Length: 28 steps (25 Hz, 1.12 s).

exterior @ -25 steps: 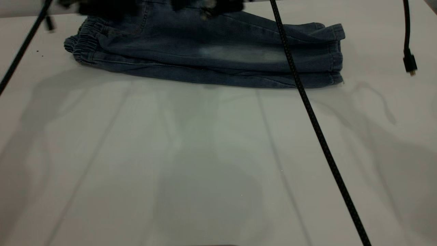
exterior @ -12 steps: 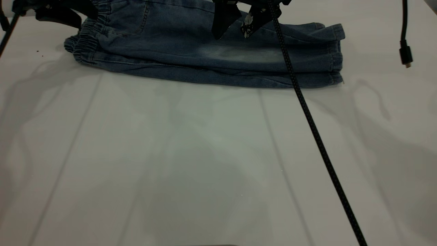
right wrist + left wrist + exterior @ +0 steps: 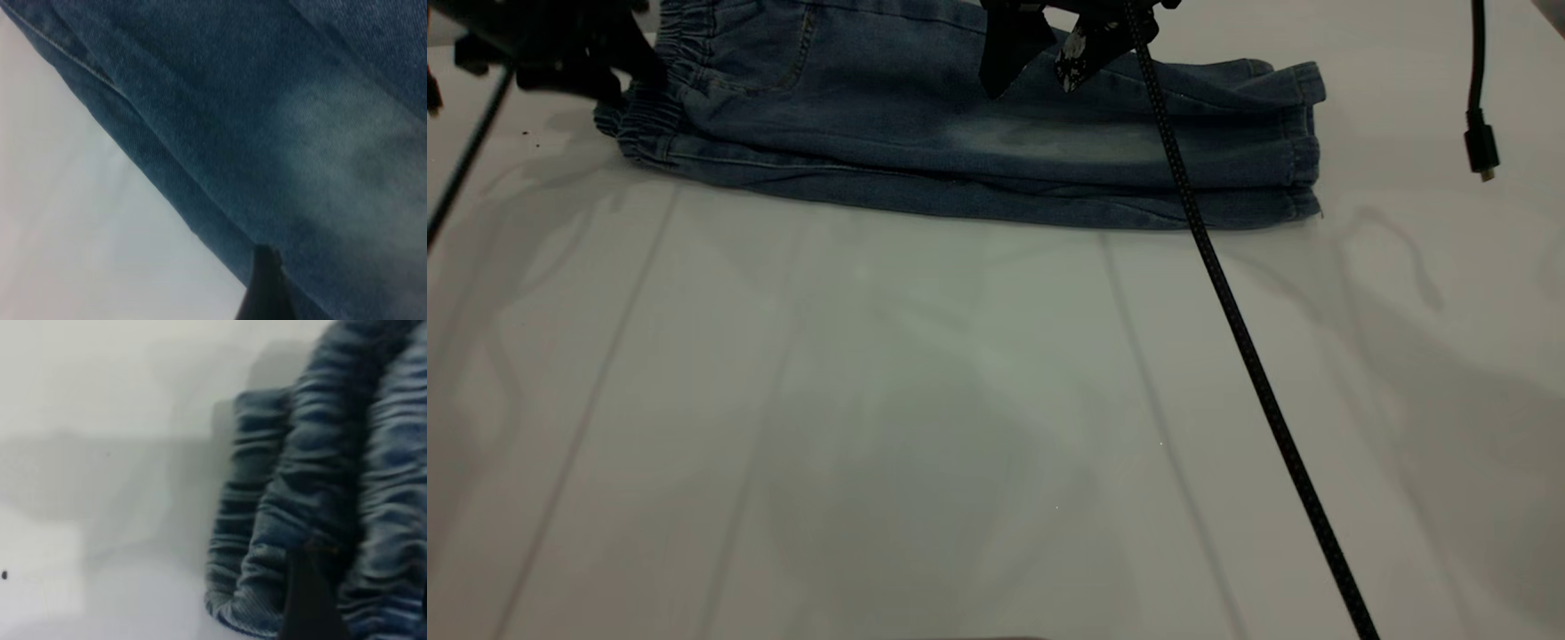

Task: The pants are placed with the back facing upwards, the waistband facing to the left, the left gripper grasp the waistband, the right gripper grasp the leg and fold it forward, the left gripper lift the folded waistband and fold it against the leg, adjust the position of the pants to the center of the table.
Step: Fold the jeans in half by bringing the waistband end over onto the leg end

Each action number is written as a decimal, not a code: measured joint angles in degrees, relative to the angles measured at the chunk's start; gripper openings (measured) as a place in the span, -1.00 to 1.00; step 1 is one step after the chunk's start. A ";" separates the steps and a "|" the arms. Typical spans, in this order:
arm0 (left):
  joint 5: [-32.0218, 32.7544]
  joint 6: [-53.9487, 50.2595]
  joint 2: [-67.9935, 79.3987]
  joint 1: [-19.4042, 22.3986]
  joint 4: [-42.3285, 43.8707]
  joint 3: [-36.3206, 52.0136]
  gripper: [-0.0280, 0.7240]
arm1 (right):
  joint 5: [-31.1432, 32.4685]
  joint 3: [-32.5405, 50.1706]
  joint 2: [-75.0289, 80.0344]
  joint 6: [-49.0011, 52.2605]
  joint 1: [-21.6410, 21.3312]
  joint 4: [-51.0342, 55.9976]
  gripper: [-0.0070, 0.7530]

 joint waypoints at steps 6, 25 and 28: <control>-3.65 0.00 0.90 0.00 0.00 -0.58 0.03 | 0.00 0.00 0.00 -0.04 0.00 0.00 0.24; -5.84 -0.26 6.50 0.05 -5.39 -2.68 -0.40 | -2.56 0.00 0.19 -0.24 0.00 0.00 0.24; -5.70 -0.26 6.49 0.05 -6.07 -2.97 -0.75 | -4.79 -0.20 1.62 -0.29 0.00 0.11 0.24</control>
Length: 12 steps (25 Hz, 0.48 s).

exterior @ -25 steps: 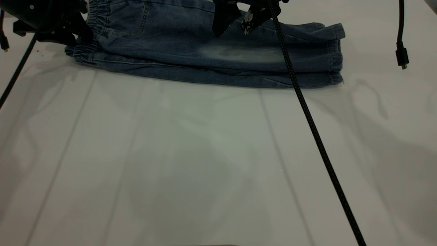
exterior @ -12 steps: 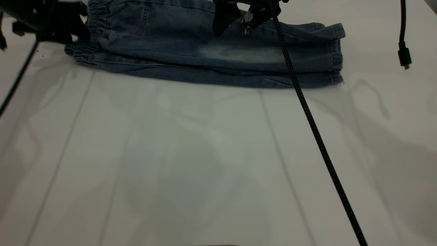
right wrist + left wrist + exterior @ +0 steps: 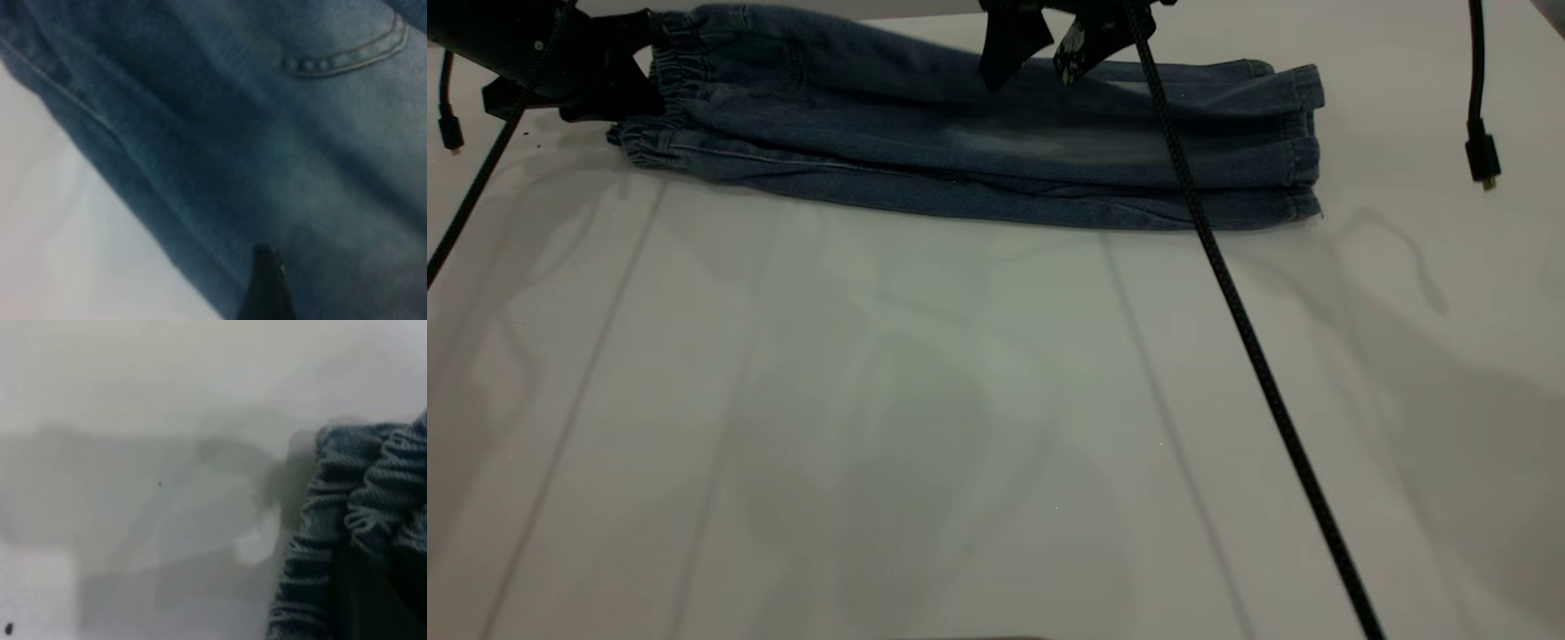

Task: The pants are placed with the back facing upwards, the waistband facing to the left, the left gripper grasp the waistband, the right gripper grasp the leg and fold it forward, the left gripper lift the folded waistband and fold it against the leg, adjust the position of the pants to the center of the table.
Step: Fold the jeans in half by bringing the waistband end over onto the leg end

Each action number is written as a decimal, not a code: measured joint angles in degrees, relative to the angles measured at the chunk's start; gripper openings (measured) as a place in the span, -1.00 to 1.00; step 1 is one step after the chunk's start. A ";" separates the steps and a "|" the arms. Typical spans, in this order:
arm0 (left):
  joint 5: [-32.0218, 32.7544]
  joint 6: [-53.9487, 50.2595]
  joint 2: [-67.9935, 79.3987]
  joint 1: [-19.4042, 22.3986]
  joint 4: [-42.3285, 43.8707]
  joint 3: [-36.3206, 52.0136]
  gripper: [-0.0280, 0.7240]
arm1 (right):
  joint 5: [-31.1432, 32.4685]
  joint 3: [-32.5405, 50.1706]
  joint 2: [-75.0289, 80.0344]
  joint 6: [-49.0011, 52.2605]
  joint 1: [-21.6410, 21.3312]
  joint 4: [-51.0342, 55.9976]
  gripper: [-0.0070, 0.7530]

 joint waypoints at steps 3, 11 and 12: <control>2.28 0.00 0.01 0.12 0.17 -1.26 -0.78 | -1.88 0.00 2.30 0.00 0.00 0.75 0.24; 15.84 0.63 -0.77 0.18 2.29 -8.17 -0.78 | -5.11 -0.10 5.91 -0.06 0.00 1.26 0.24; 17.68 0.85 -1.22 0.18 2.48 -9.06 -0.78 | -5.49 -0.10 6.00 -0.06 0.00 1.41 0.24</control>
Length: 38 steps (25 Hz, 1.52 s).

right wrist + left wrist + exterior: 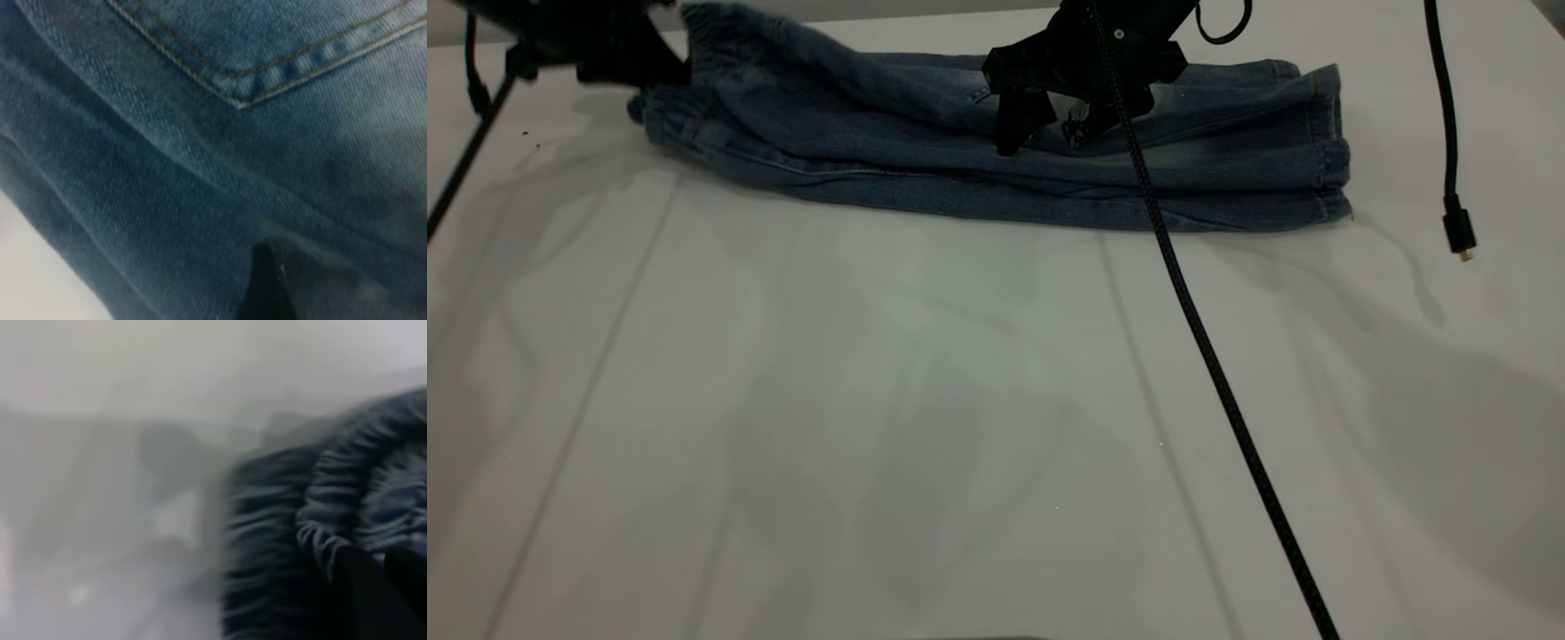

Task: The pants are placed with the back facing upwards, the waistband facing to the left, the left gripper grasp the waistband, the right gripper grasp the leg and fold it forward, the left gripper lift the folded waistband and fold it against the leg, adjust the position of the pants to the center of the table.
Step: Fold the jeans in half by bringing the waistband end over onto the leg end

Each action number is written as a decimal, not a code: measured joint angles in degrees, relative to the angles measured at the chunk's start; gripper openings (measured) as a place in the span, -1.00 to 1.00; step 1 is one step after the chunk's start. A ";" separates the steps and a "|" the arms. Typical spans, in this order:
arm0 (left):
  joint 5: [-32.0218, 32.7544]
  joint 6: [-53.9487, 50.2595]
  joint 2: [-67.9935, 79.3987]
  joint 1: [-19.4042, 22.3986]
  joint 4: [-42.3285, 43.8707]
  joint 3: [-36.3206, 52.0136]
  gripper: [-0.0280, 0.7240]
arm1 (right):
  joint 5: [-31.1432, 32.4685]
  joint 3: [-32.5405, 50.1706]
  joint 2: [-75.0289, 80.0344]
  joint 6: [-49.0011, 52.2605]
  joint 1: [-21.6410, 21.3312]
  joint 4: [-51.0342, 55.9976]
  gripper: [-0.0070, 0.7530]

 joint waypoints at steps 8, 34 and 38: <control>10.11 0.48 -3.47 -0.88 0.61 -8.10 -0.79 | -0.65 -0.18 0.42 -1.14 0.43 2.38 0.24; 23.70 -1.51 -9.44 -9.83 5.74 -20.47 -0.79 | 16.64 -0.12 -17.61 -7.50 -8.75 4.50 0.24; 23.35 -1.09 -9.46 -14.56 5.78 -21.06 -0.79 | 18.67 -0.12 -20.75 -7.42 -12.54 4.50 0.24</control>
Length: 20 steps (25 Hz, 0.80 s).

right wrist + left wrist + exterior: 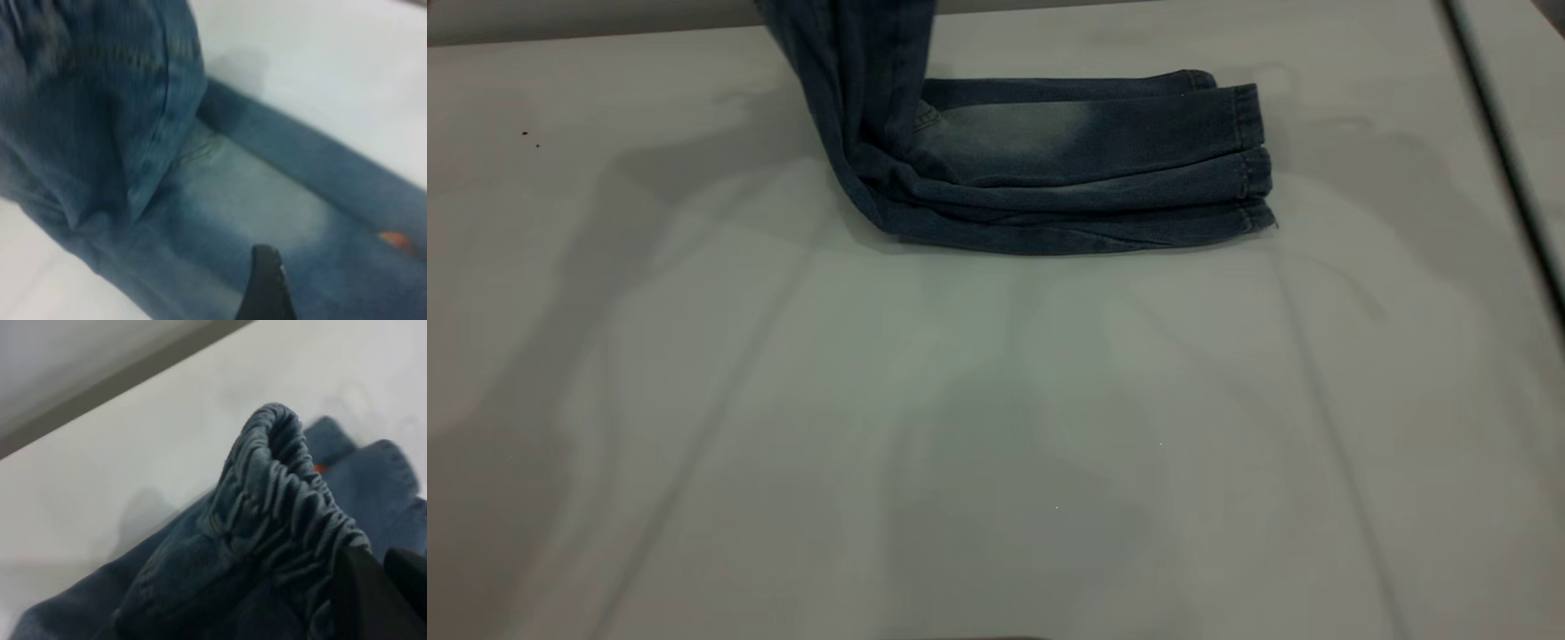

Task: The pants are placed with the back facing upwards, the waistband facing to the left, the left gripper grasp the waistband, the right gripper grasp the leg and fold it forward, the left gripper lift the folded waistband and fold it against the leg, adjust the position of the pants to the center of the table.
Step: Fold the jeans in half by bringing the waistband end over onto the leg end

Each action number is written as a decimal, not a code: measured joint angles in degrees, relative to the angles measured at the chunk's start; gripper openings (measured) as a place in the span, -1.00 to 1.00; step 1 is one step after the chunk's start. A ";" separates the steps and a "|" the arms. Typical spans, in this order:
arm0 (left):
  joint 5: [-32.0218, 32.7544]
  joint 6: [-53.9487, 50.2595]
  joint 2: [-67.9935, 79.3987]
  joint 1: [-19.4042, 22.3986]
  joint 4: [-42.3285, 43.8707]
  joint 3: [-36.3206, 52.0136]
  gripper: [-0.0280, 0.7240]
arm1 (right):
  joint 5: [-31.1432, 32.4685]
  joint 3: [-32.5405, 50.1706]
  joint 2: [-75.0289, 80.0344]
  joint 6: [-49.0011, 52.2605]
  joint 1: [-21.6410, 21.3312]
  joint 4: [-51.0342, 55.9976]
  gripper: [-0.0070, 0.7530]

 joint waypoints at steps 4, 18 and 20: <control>-1.89 0.69 0.00 -5.41 0.57 0.00 -0.79 | 0.87 0.00 -3.22 0.23 -2.07 0.00 0.24; -8.23 4.59 5.86 -19.01 1.14 -0.30 -0.79 | 3.12 0.00 -13.61 0.30 -2.72 -2.77 0.24; -9.16 6.09 7.78 -19.97 1.07 -0.30 -0.79 | 3.49 0.00 -14.90 0.47 -2.72 -3.09 0.24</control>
